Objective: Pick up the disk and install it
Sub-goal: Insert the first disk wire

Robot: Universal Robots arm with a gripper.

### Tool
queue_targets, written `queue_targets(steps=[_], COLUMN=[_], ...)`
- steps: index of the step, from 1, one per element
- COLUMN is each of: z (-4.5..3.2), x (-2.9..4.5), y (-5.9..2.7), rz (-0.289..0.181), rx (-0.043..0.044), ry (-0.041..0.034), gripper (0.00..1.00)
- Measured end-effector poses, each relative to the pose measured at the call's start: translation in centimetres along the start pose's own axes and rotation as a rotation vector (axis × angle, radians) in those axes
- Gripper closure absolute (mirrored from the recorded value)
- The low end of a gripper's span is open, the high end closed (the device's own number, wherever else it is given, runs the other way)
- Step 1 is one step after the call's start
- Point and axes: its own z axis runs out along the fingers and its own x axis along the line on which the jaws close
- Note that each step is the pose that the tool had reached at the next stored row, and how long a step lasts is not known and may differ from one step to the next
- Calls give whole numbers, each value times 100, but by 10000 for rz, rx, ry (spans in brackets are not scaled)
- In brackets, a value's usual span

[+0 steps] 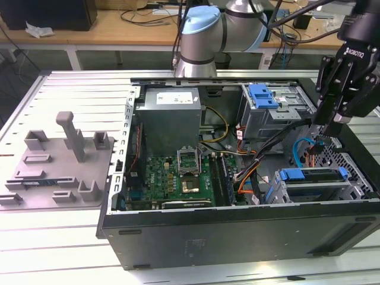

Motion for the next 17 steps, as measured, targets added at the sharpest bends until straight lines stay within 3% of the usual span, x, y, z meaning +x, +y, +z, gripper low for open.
queue_targets(steps=[3, 5, 6, 10, 12, 14, 17], z=[-1, 1, -4, -43, -52, -51, -32], x=[-3, -3, -25, -193, -233, -247, -280], y=[8, 25, 34, 62, 65, 36, -126], rz=[16, 51, 82, 181, 208, 224, 232], rx=[3, 50, 125, 445, 539, 583, 591], ry=[41, 266, 355, 362, 356, 351, 350], gripper=[56, 56, 56, 56, 56, 56, 56])
